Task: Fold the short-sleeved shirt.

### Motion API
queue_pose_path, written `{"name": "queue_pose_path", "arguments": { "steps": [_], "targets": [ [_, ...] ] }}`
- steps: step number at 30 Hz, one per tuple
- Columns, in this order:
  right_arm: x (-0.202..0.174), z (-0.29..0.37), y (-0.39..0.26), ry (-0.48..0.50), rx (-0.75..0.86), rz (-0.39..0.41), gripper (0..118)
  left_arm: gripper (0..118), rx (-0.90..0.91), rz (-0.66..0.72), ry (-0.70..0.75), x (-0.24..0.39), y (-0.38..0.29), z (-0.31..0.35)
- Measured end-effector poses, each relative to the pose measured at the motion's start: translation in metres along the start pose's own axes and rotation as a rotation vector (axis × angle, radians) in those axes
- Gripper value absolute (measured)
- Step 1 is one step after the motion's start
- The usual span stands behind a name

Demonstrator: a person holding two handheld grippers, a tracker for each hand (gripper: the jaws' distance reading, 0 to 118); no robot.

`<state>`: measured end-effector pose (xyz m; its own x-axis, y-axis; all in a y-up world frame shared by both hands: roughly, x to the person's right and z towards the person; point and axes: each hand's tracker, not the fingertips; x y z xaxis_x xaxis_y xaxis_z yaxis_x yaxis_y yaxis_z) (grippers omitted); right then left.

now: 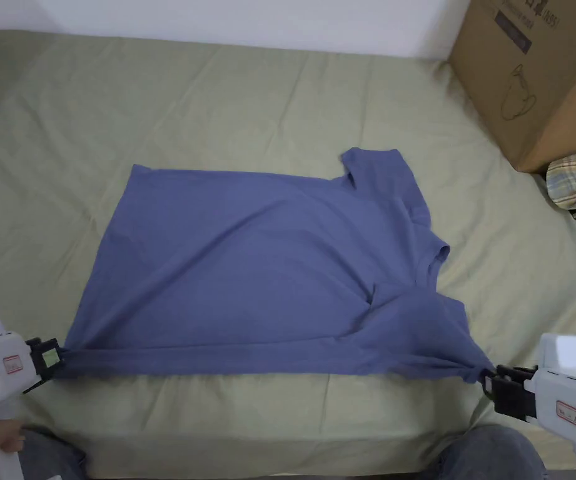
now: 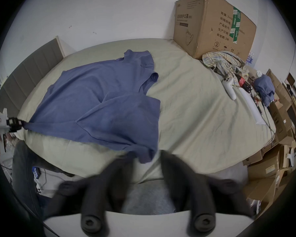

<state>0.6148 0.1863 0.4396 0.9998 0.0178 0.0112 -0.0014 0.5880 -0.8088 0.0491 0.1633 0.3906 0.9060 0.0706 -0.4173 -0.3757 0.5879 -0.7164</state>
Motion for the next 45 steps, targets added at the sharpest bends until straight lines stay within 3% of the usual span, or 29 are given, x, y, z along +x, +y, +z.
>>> {"name": "queue_pose_path", "arguments": {
  "steps": [1,2,5,11,14,16,19,20,22,23,25,26,27,33,45],
  "targets": [
    [0.003,0.006,0.001,-0.016,0.010,0.010,94,105,0.010,0.013,0.020,-0.003,0.003,0.002],
    [0.005,0.014,0.001,-0.022,0.030,0.002,102,118,0.022,0.036,0.016,-0.006,0.006,0.007],
    [0.008,0.052,0.009,-0.019,0.186,-0.025,103,118,0.165,0.110,-0.073,-0.014,0.018,0.032],
    [-0.016,0.113,0.034,-0.077,0.528,-0.075,104,118,0.523,-0.064,-0.159,0.015,0.027,0.090],
    [-0.035,0.125,0.043,-0.074,0.651,-0.094,112,118,0.643,-0.135,-0.220,0.039,0.025,0.114],
    [-0.067,0.133,0.049,-0.090,0.710,-0.090,115,118,0.711,-0.191,-0.230,0.054,0.022,0.124],
    [-0.076,0.123,0.054,-0.100,0.725,-0.075,114,106,0.778,-0.274,-0.233,0.073,0.014,0.133],
    [-0.081,0.121,0.055,-0.095,0.730,-0.080,113,92,0.777,-0.279,-0.236,0.078,0.013,0.133],
    [-0.084,0.116,0.055,-0.070,0.739,-0.093,104,65,0.773,-0.267,-0.261,0.084,0.009,0.135],
    [-0.080,0.112,0.054,-0.047,0.748,-0.105,92,45,0.767,-0.255,-0.272,0.086,0.007,0.136],
    [-0.084,0.111,0.055,-0.023,0.746,-0.108,52,14,0.770,-0.259,-0.277,0.089,0.004,0.135],
    [-0.086,0.110,0.056,-0.017,0.748,-0.107,20,3,0.776,-0.272,-0.275,0.091,0.001,0.136],
    [-0.083,0.107,0.055,-0.015,0.751,-0.103,2,1,0.782,-0.289,-0.274,0.092,-0.001,0.136],
    [-0.088,0.104,0.056,-0.012,0.756,-0.061,0,0,0.751,-0.331,-0.313,0.095,-0.003,0.134],
    [-0.087,0.106,0.056,0.003,0.724,-0.088,0,0,0.613,-0.291,-0.313,0.076,0.020,0.113]
  ]
}}
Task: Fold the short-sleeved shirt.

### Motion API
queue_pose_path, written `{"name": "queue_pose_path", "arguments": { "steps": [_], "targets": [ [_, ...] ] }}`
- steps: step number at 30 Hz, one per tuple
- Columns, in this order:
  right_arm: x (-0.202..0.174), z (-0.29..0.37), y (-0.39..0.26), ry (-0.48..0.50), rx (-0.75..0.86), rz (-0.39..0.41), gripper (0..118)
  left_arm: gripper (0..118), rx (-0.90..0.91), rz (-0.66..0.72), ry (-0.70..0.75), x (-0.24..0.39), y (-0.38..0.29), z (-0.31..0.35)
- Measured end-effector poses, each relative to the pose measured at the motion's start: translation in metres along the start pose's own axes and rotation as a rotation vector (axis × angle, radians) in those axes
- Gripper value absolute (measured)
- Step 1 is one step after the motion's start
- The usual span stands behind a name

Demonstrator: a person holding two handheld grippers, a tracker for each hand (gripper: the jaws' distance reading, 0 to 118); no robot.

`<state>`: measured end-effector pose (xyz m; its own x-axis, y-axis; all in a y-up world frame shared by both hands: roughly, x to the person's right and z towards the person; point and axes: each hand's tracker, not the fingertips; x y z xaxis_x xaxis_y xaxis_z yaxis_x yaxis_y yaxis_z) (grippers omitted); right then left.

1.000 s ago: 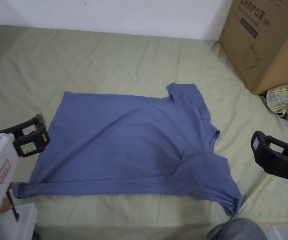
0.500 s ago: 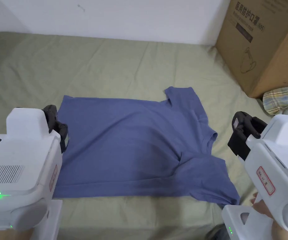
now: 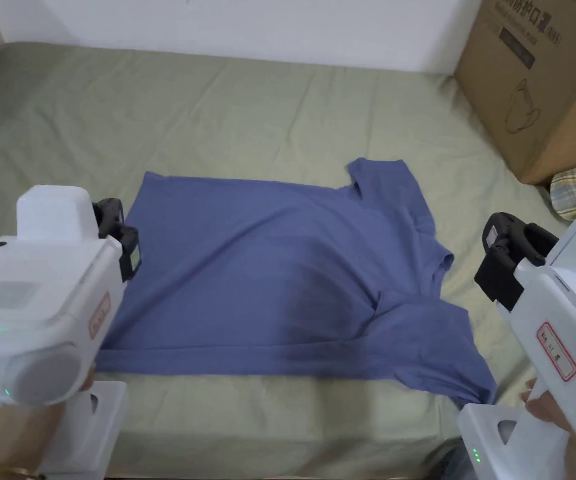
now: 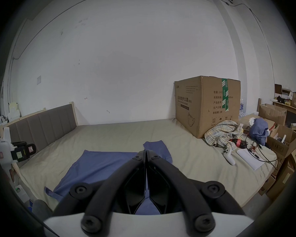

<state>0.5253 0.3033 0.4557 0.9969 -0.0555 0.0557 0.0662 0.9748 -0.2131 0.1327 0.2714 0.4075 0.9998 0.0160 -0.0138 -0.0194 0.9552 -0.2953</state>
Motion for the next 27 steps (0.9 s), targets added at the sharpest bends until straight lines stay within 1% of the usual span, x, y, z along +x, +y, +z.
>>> {"name": "queue_pose_path", "arguments": {
  "steps": [1,2,3,5,6,8,10,12,16,17,19,21,23,24,25,27],
  "targets": [
    [0.001,0.000,-0.001,-0.002,-0.002,0.006,0,8,-0.067,0.014,-0.016,-0.008,0.000,-0.005],
    [0.001,-0.001,-0.003,-0.002,-0.006,0.012,0,29,-0.122,0.040,-0.038,-0.015,0.000,-0.010],
    [0.002,-0.002,-0.004,-0.003,-0.011,0.014,0,57,-0.158,0.068,-0.047,-0.021,0.000,-0.013],
    [0.005,-0.003,-0.008,-0.012,-0.021,0.015,0,111,-0.249,0.105,-0.011,-0.036,-0.007,-0.024],
    [0.004,-0.004,-0.010,-0.013,-0.032,0.017,0,118,-0.287,0.106,-0.008,-0.043,-0.012,-0.029],
    [0.007,-0.005,-0.014,-0.019,-0.050,0.014,0,118,-0.369,0.117,-0.004,-0.052,-0.021,-0.033],
    [0.008,-0.008,-0.018,-0.018,-0.072,0.016,0,118,-0.523,0.078,0.045,-0.064,-0.039,-0.045],
    [0.009,-0.009,-0.021,-0.025,-0.086,0.018,0,118,-0.633,0.060,0.047,-0.068,-0.055,-0.051],
    [0.005,-0.012,-0.025,-0.030,-0.109,0.023,0,117,-0.746,0.103,0.059,-0.081,-0.085,-0.064],
    [0.005,-0.013,-0.026,-0.030,-0.114,0.023,0,113,-0.754,0.105,0.055,-0.083,-0.091,-0.067],
    [0.003,-0.015,-0.026,-0.033,-0.123,0.025,0,104,-0.773,0.100,0.075,-0.086,-0.098,-0.074],
    [0.002,-0.017,-0.027,-0.034,-0.128,0.024,0,87,-0.801,0.093,0.078,-0.087,-0.106,-0.080],
    [0.001,-0.017,-0.027,-0.035,-0.134,0.024,0,82,-0.831,0.102,0.066,-0.088,-0.109,-0.087],
    [0.000,-0.018,-0.027,-0.037,-0.135,0.025,0,77,-0.846,0.106,0.050,-0.087,-0.111,-0.088],
    [0.000,-0.018,-0.028,-0.038,-0.136,0.025,0,68,-0.850,0.110,0.041,-0.086,-0.113,-0.089],
    [0.000,-0.019,-0.028,-0.044,-0.139,0.026,0,24,-0.835,0.152,-0.020,-0.084,-0.113,-0.088]
  ]
}}
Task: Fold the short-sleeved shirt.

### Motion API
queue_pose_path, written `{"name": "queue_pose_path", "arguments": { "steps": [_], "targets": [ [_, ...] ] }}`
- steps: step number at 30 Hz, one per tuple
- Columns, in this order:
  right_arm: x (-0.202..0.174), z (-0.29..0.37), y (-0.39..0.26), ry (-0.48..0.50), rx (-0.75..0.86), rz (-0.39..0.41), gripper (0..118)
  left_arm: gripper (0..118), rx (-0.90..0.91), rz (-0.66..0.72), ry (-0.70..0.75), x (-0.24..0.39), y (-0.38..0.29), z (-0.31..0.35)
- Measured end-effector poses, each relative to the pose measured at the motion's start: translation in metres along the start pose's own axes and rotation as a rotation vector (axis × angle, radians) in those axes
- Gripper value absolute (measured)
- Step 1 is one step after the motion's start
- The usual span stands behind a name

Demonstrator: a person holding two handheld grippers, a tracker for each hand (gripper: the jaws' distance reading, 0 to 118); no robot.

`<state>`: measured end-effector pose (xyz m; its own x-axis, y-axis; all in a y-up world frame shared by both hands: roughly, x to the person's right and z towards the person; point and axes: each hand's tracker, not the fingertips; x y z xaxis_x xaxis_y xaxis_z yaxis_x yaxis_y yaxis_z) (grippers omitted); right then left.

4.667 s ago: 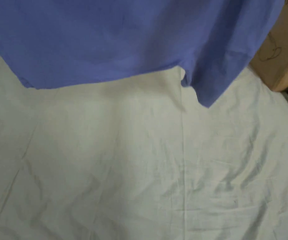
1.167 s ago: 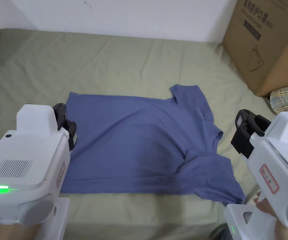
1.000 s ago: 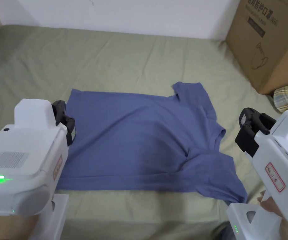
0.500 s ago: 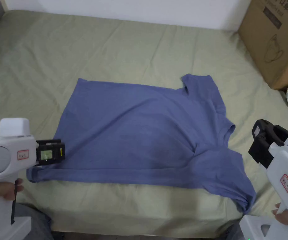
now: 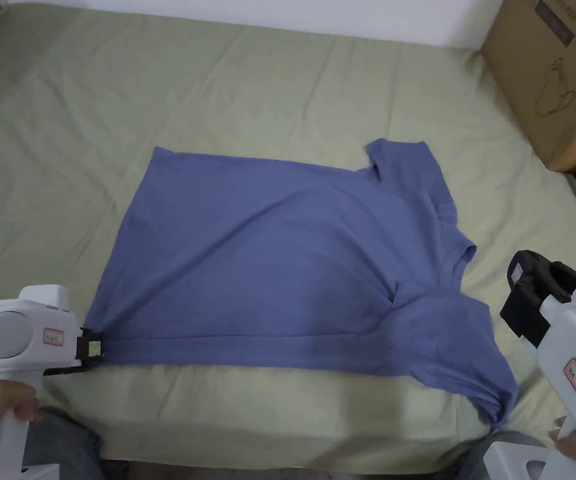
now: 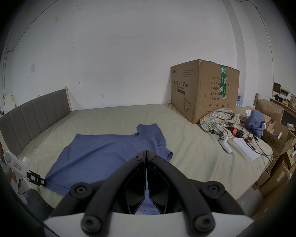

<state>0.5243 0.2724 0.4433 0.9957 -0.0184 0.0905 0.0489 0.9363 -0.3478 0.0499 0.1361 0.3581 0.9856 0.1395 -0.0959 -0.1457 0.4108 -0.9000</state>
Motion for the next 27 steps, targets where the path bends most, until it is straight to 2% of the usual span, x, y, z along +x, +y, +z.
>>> {"name": "queue_pose_path", "arguments": {
  "steps": [1,2,6,11,12,13,14,15,16,22,24,26,27],
  "targets": [
    [0.000,-0.001,0.000,-0.003,-0.003,0.001,0,9,0.016,0.022,-0.026,0.001,-0.001,0.001],
    [0.000,-0.001,0.000,-0.005,-0.009,0.002,0,5,0.021,0.023,-0.006,0.003,-0.003,0.002],
    [0.005,-0.004,0.000,-0.011,-0.033,-0.004,0,3,0.075,-0.016,0.015,0.008,-0.005,0.017],
    [0.028,-0.027,-0.011,-0.013,-0.238,0.002,3,2,0.213,0.067,-0.024,0.009,-0.003,0.054],
    [0.032,-0.034,-0.016,-0.015,-0.286,-0.006,16,3,0.218,0.066,-0.024,0.010,-0.001,0.056],
    [0.037,-0.041,-0.022,-0.033,-0.339,-0.001,40,3,0.231,0.059,-0.026,0.012,-0.001,0.060],
    [0.042,-0.048,-0.030,-0.022,-0.385,0.003,77,3,0.240,0.054,-0.027,0.014,0.000,0.064],
    [0.045,-0.053,-0.037,-0.012,-0.448,-0.003,97,3,0.247,0.050,-0.027,0.016,0.000,0.067],
    [0.049,-0.059,-0.045,-0.013,-0.489,-0.004,105,3,0.256,0.048,-0.028,0.017,0.001,0.066],
    [0.061,-0.080,-0.093,-0.058,-0.710,-0.018,105,3,0.260,0.052,-0.021,0.017,0.003,0.067],
    [0.060,-0.085,-0.105,-0.059,-0.733,0.002,97,3,0.253,0.050,-0.012,0.018,0.003,0.065],
    [0.057,-0.089,-0.112,-0.052,-0.756,0.030,95,3,0.247,0.044,-0.008,0.018,0.003,0.064],
    [0.056,-0.090,-0.114,-0.047,-0.763,0.034,88,3,0.245,0.041,-0.006,0.018,0.002,0.064]
  ]
}}
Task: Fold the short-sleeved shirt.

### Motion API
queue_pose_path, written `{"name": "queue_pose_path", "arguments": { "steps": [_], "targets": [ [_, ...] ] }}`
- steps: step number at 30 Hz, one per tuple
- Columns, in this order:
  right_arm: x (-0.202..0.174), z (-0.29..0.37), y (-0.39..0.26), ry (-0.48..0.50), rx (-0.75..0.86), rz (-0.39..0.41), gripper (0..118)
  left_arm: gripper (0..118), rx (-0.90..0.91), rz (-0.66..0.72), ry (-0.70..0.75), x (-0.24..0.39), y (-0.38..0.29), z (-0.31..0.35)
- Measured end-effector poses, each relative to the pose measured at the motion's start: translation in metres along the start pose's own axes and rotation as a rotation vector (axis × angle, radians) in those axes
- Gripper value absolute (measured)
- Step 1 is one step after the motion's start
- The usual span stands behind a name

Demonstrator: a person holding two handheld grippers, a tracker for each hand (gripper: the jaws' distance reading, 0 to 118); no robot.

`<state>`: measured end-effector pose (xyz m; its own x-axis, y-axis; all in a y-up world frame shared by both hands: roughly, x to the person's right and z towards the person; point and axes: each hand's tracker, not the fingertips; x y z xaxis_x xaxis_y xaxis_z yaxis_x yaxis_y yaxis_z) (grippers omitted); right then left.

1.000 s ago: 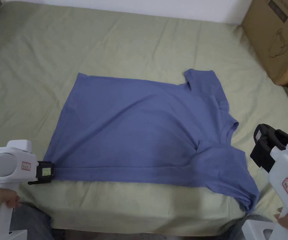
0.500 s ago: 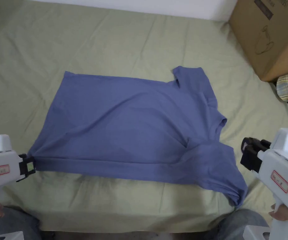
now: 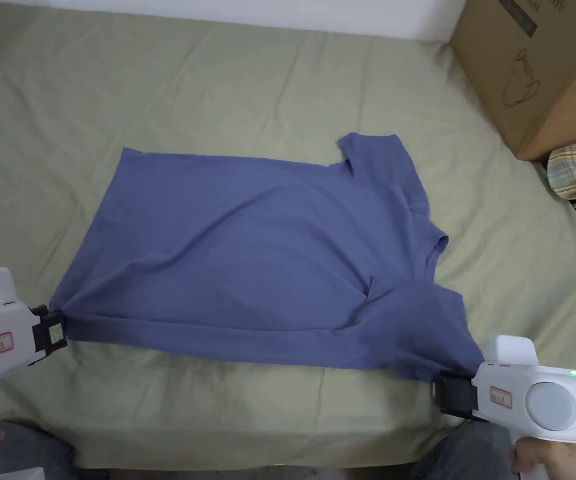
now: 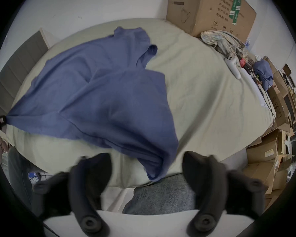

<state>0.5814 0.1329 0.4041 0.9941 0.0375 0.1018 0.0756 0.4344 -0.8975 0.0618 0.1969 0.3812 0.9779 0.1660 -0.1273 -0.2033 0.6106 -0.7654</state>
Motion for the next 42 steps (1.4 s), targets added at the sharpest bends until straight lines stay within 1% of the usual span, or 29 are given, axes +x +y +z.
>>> {"name": "queue_pose_path", "arguments": {
  "steps": [1,2,3,4,6,10,13,15,18,20,25,28,30,32,37,38,39,40,41,42],
  "targets": [
    [0.000,-0.002,0.002,0.006,-0.008,-0.007,70,3,-0.002,-0.001,0.003,0.002,-0.002,-0.001],
    [0.000,-0.003,0.004,0.007,-0.016,-0.012,36,3,-0.004,0.000,0.007,0.001,-0.002,-0.002],
    [0.003,-0.003,0.005,0.006,-0.014,-0.018,16,3,-0.005,0.001,0.009,0.001,-0.002,-0.002],
    [0.004,0.001,0.005,0.036,-0.009,-0.037,10,3,-0.008,0.003,0.010,0.000,-0.002,-0.003],
    [0.007,0.006,0.009,0.051,-0.020,-0.047,8,3,-0.009,0.014,0.013,0.002,-0.002,-0.003],
    [0.014,0.036,0.019,0.125,0.017,-0.069,7,3,0.009,0.055,-0.003,0.001,0.006,0.005],
    [0.019,0.065,0.037,0.140,0.082,-0.042,7,3,0.052,0.083,-0.054,-0.002,0.020,0.011],
    [0.019,0.077,0.055,0.137,0.130,-0.021,7,3,0.068,0.098,-0.062,-0.003,0.035,0.011],
    [0.017,0.086,0.089,0.136,0.174,-0.012,7,3,0.107,0.110,-0.057,0.002,0.063,0.007],
    [0.012,0.081,0.113,0.105,0.189,0.006,7,3,0.133,0.119,-0.063,0.005,0.082,-0.001],
    [0.006,0.044,0.169,0.081,0.141,-0.015,7,3,0.158,0.150,-0.054,0.017,0.126,-0.042],
    [0.001,0.016,0.194,0.045,0.087,-0.010,7,3,0.116,0.148,-0.027,0.022,0.145,-0.077],
    [-0.001,-0.001,0.206,0.030,0.062,-0.009,7,3,0.088,0.185,-0.022,0.023,0.153,-0.099],
    [0.000,-0.019,0.218,0.026,0.038,-0.027,7,3,0.071,0.194,-0.020,0.024,0.160,-0.119],
    [-0.004,-0.052,0.238,0.011,0.000,-0.025,8,3,-0.012,0.161,0.038,0.028,0.165,-0.166],
    [-0.005,-0.058,0.242,0.010,-0.007,-0.023,8,5,-0.020,0.157,0.042,0.029,0.164,-0.173],
    [-0.006,-0.062,0.245,0.006,-0.010,-0.018,8,10,-0.030,0.153,0.051,0.029,0.164,-0.179],
    [-0.008,-0.067,0.248,0.000,-0.012,-0.014,8,21,-0.031,0.151,0.061,0.030,0.163,-0.183],
    [-0.010,-0.070,0.250,-0.007,-0.014,-0.009,9,35,-0.027,0.144,0.077,0.029,0.164,-0.185],
    [-0.010,-0.072,0.252,-0.013,-0.015,-0.002,12,45,-0.024,0.137,0.092,0.029,0.164,-0.186]
  ]
}}
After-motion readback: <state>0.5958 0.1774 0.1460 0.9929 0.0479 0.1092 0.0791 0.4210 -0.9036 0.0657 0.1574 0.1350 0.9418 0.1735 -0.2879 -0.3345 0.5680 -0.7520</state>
